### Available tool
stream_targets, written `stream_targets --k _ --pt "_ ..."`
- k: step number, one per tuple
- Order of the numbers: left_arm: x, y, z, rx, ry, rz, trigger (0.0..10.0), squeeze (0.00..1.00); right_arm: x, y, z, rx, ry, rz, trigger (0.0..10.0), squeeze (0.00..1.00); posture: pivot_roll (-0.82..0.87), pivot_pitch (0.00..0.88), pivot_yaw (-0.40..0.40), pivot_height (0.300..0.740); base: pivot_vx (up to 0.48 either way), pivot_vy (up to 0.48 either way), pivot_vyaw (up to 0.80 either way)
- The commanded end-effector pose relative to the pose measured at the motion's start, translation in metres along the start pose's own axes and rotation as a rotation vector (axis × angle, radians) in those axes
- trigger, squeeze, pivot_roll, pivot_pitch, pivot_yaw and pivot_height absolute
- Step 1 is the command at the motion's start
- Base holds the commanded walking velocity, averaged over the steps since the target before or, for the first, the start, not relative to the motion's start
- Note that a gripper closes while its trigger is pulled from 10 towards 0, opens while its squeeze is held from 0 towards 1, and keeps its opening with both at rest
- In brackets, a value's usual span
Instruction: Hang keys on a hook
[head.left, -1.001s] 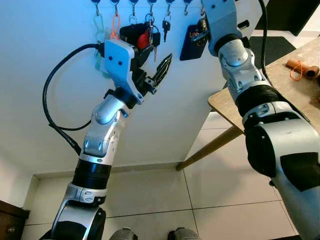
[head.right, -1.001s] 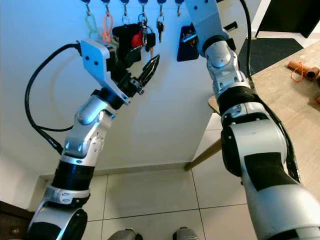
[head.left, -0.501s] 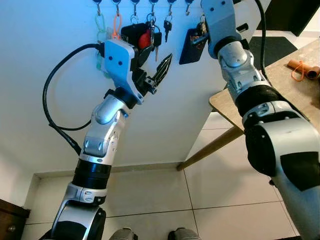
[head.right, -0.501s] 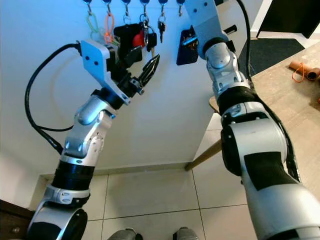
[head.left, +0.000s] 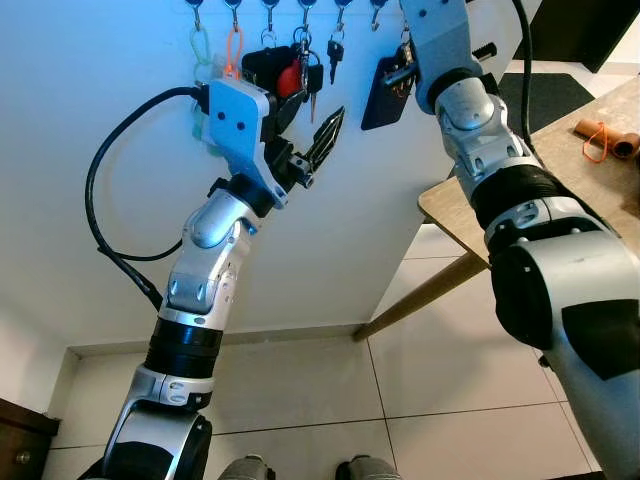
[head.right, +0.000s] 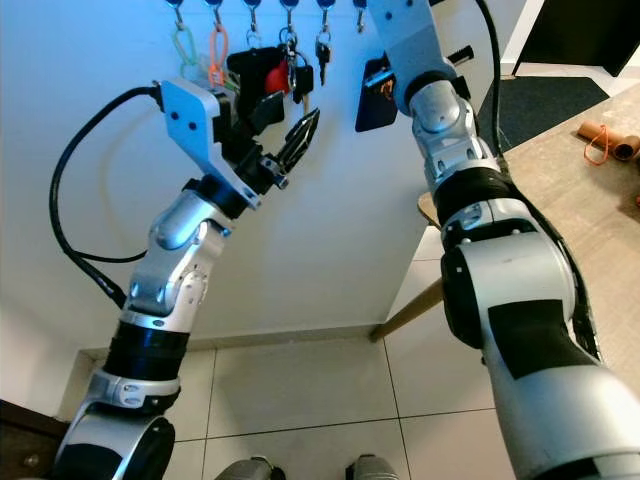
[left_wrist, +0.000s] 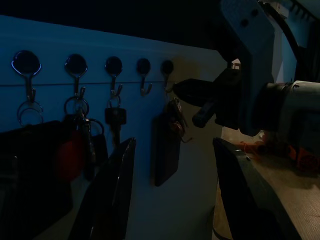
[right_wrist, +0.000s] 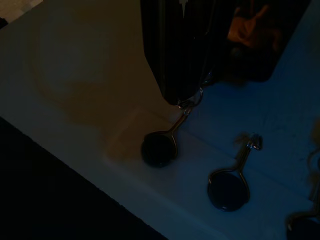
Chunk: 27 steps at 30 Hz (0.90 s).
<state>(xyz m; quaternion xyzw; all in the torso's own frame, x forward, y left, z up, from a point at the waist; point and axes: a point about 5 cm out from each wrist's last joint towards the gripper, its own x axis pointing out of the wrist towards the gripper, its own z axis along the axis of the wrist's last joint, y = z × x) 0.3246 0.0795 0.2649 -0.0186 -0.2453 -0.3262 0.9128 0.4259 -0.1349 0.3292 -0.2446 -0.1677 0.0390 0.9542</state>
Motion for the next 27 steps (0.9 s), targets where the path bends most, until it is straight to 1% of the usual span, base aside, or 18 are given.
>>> stream_targets --k 1,9,19,23,27 --pt "0.003 -0.005 0.003 0.005 -0.013 -0.02 10.0 0.0 0.002 0.001 0.008 -0.004 -0.021 0.005 10.0 0.0 0.05 0.106 -0.08 0.74 0.0 0.0 0.0" --pt "0.002 -0.004 0.003 0.008 -0.011 -0.015 10.0 0.0 0.002 0.005 0.014 0.012 -0.081 0.0 10.0 0.0 0.05 0.103 -0.079 0.74 0.0 0.0 0.0" --pt "0.002 -0.003 0.003 0.008 -0.012 -0.013 10.0 0.0 0.002 0.005 0.022 0.024 -0.138 -0.01 10.0 0.0 0.05 0.104 -0.079 0.74 0.0 0.0 0.0" --pt "0.002 -0.003 0.003 0.008 -0.012 -0.013 10.0 0.0 0.002 0.004 0.023 0.026 -0.144 -0.014 10.0 0.0 0.05 0.108 -0.08 0.74 0.0 0.0 0.0" --pt "0.002 -0.002 0.003 0.008 -0.011 -0.011 10.0 0.0 0.001 0.006 0.017 0.028 -0.122 -0.01 10.0 0.0 0.05 0.112 -0.079 0.74 0.0 0.0 0.0"
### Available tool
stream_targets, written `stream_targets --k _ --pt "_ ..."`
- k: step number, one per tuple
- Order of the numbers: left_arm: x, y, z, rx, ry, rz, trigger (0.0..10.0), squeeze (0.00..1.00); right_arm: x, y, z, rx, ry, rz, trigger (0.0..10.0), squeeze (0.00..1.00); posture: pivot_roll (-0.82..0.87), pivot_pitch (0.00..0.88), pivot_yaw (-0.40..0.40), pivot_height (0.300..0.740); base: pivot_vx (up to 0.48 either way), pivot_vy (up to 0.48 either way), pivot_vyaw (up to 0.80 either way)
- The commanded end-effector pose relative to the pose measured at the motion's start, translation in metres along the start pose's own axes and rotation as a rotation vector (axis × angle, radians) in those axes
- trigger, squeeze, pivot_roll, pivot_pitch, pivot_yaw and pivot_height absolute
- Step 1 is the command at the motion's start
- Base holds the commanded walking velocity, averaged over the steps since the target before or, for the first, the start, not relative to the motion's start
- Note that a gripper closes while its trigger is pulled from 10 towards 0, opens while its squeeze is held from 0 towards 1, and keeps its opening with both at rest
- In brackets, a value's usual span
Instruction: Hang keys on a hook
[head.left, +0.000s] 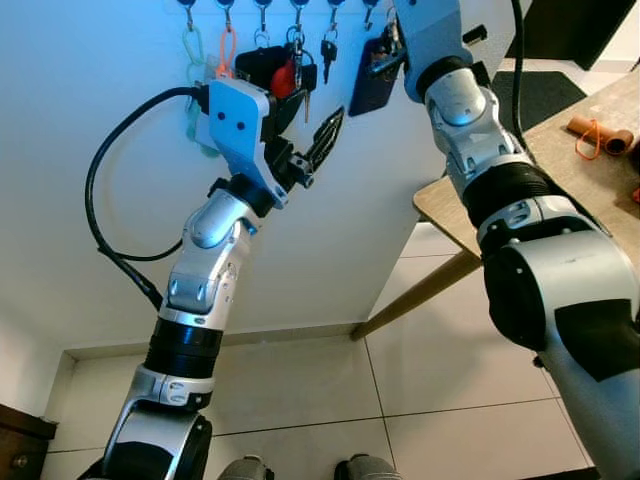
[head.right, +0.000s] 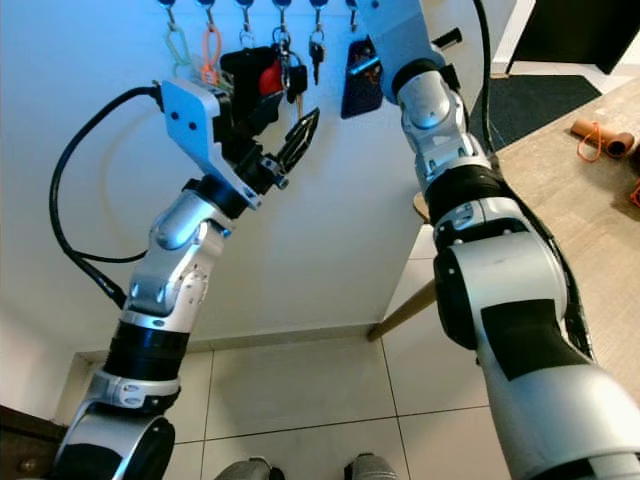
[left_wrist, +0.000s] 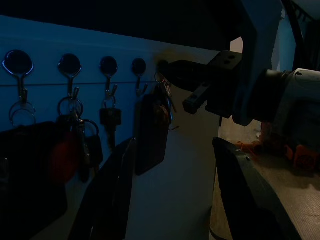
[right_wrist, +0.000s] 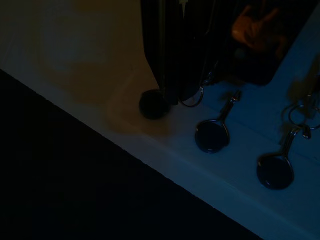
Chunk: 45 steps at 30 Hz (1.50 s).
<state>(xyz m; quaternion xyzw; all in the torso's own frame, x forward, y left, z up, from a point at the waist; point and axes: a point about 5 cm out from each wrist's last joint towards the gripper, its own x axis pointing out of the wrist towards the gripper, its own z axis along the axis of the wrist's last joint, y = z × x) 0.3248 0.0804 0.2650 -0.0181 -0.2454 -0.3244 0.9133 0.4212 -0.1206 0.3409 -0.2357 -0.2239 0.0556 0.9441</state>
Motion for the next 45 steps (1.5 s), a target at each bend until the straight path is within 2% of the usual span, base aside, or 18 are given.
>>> stream_targets --k 1,17,27,40,45 --pt "0.002 -0.003 0.003 0.006 -0.011 -0.014 10.0 0.0 -0.001 -0.001 -0.001 0.014 0.0 -0.013 10.0 0.0 0.05 0.112 -0.079 0.74 0.0 0.0 0.0" --pt "0.002 -0.002 0.003 0.009 -0.007 -0.012 10.0 0.0 -0.005 -0.005 -0.013 0.034 0.047 -0.069 10.0 0.0 0.05 0.114 -0.074 0.74 0.0 0.0 0.0" --pt "0.006 -0.004 0.002 0.002 -0.007 -0.024 10.0 0.0 -0.009 0.002 -0.017 0.041 0.032 -0.075 10.0 0.0 0.04 0.114 -0.058 0.74 0.0 0.0 0.0" --pt "0.005 -0.002 0.005 -0.004 -0.023 -0.011 10.0 0.0 -0.005 -0.012 -0.005 0.026 -0.012 -0.13 10.0 0.0 0.04 0.115 -0.06 0.74 0.0 0.0 0.0" --pt "0.005 -0.003 0.005 -0.005 -0.024 -0.012 10.0 0.0 -0.005 -0.014 -0.006 0.011 0.002 -0.131 10.0 0.0 0.05 0.117 -0.067 0.74 0.0 0.0 0.0"
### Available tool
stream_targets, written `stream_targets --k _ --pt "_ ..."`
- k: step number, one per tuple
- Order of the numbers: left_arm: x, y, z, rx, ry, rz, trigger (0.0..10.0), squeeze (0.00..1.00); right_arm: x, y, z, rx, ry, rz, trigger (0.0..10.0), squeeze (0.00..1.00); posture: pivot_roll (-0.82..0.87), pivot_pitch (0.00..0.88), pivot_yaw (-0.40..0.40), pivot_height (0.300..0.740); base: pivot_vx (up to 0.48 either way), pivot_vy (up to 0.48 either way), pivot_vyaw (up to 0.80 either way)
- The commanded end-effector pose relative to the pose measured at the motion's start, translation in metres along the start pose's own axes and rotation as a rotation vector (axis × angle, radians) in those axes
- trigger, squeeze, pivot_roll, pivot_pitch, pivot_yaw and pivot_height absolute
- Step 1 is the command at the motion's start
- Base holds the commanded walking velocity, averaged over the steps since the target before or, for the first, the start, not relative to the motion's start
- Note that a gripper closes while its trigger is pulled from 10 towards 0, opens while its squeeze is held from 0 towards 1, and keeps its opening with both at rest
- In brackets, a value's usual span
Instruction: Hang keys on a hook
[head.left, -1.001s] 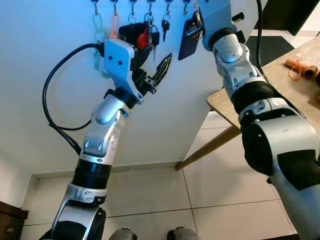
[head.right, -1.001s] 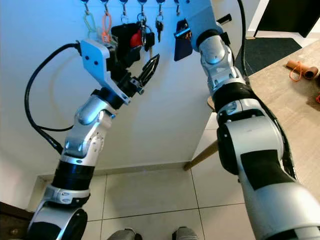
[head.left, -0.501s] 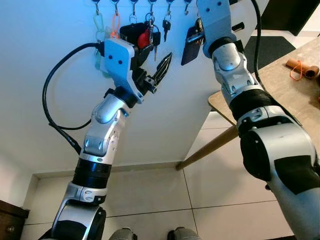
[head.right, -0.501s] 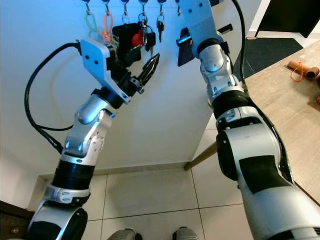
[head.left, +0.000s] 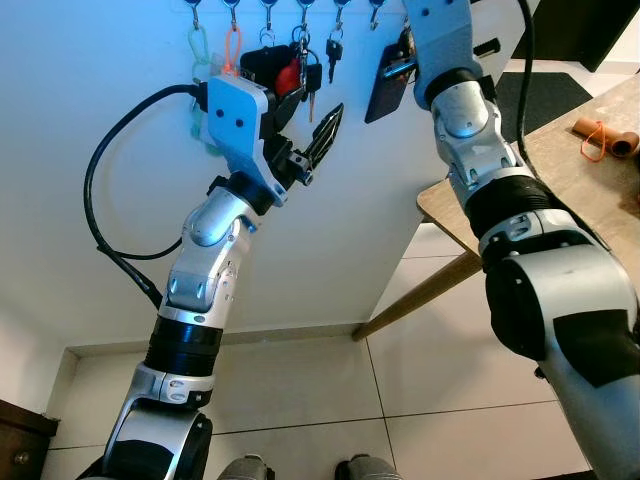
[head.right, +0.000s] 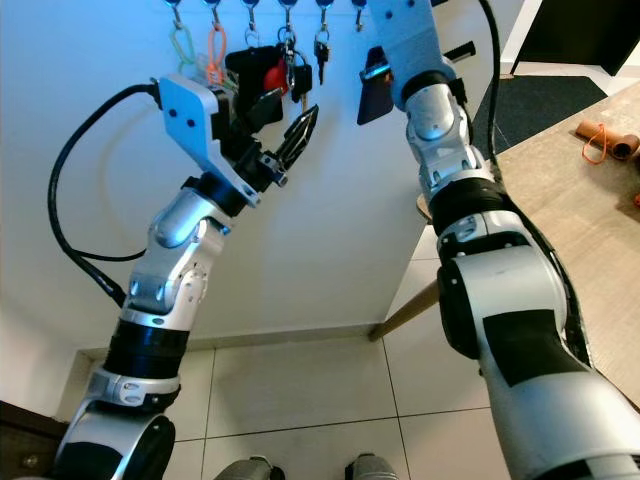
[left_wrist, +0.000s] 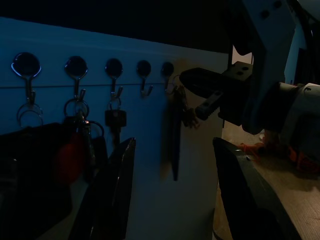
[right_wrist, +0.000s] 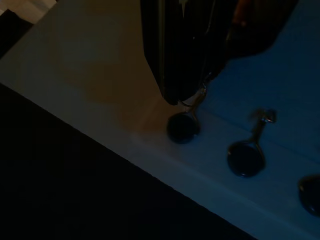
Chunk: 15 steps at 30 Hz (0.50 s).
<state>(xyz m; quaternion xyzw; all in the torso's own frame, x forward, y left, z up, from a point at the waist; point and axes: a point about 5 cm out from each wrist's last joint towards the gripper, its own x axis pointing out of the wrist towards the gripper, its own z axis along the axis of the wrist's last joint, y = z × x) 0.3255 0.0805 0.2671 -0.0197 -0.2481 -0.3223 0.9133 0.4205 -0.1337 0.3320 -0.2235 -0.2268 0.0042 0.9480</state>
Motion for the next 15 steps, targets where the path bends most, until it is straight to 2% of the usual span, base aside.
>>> stream_targets --k 1,15 --pt "0.003 -0.003 0.003 -0.005 -0.017 -0.017 10.0 0.0 0.002 -0.006 0.004 0.009 -0.009 -0.024 10.0 0.0 0.04 0.117 -0.067 0.74 0.0 0.0 0.0" --pt "0.004 -0.003 0.002 -0.002 -0.009 -0.023 10.0 0.0 0.0 -0.008 -0.008 0.004 0.059 -0.026 10.0 0.0 0.05 0.117 -0.063 0.74 0.0 0.0 0.0"
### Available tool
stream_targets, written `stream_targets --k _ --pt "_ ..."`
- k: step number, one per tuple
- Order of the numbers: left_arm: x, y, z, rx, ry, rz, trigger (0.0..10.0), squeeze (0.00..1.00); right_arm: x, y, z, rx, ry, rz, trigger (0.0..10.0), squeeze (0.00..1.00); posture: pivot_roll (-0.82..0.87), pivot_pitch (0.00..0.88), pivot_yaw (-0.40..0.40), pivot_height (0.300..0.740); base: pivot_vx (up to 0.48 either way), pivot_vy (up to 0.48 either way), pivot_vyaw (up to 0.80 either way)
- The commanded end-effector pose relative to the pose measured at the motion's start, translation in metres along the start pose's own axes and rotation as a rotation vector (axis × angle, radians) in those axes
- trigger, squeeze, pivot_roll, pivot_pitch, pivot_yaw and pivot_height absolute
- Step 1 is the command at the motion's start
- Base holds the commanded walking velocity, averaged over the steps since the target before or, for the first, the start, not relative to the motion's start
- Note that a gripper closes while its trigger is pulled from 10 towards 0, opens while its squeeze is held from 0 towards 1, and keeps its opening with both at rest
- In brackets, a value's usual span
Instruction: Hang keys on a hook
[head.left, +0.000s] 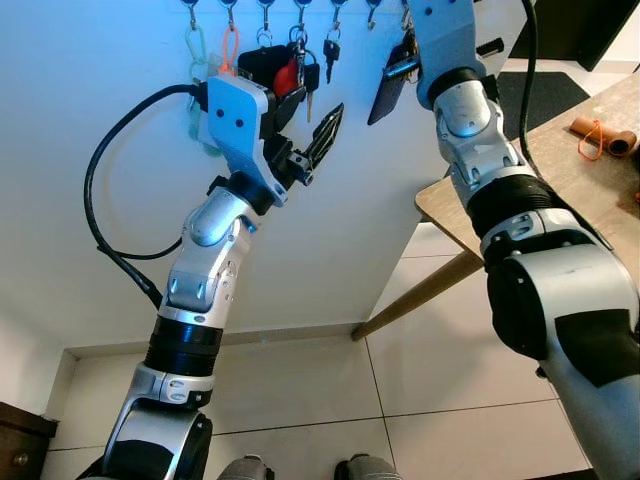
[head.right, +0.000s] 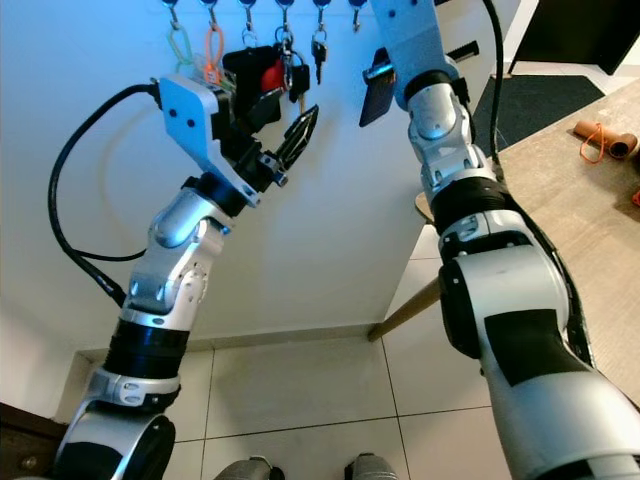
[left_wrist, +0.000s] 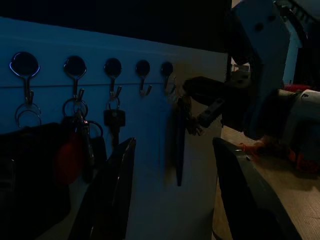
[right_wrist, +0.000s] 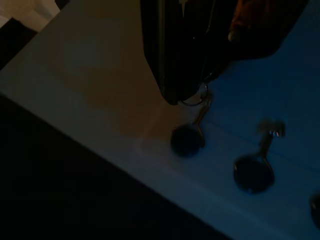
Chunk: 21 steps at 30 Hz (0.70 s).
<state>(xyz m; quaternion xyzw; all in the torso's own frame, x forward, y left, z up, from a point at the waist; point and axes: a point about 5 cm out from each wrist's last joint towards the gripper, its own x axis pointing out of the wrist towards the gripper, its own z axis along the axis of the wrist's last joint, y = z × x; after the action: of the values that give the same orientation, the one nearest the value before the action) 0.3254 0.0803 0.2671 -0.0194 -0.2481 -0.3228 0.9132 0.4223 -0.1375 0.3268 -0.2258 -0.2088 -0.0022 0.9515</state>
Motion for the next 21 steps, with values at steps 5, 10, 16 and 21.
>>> stream_targets --k 5,10,16,21 --pt "0.004 -0.003 0.002 -0.001 -0.009 -0.021 10.0 0.0 0.002 -0.008 -0.003 0.011 0.037 -0.021 10.0 0.0 0.05 0.114 -0.065 0.74 0.0 0.0 0.0" --pt "0.003 -0.003 0.002 0.004 -0.009 -0.019 10.0 0.0 0.002 -0.007 -0.002 0.009 0.046 -0.015 10.0 0.0 0.05 0.112 -0.067 0.74 0.0 0.0 0.0" --pt "0.003 -0.002 0.002 0.007 -0.008 -0.018 10.0 0.0 0.003 -0.006 0.0 0.008 0.049 -0.011 10.0 0.0 0.05 0.106 -0.068 0.74 0.0 0.0 0.0" --pt "0.003 -0.004 0.0 0.013 0.006 -0.029 10.0 0.0 0.0 0.003 -0.009 0.009 0.081 0.041 10.0 0.0 0.06 0.104 -0.07 0.74 0.0 0.0 0.0"
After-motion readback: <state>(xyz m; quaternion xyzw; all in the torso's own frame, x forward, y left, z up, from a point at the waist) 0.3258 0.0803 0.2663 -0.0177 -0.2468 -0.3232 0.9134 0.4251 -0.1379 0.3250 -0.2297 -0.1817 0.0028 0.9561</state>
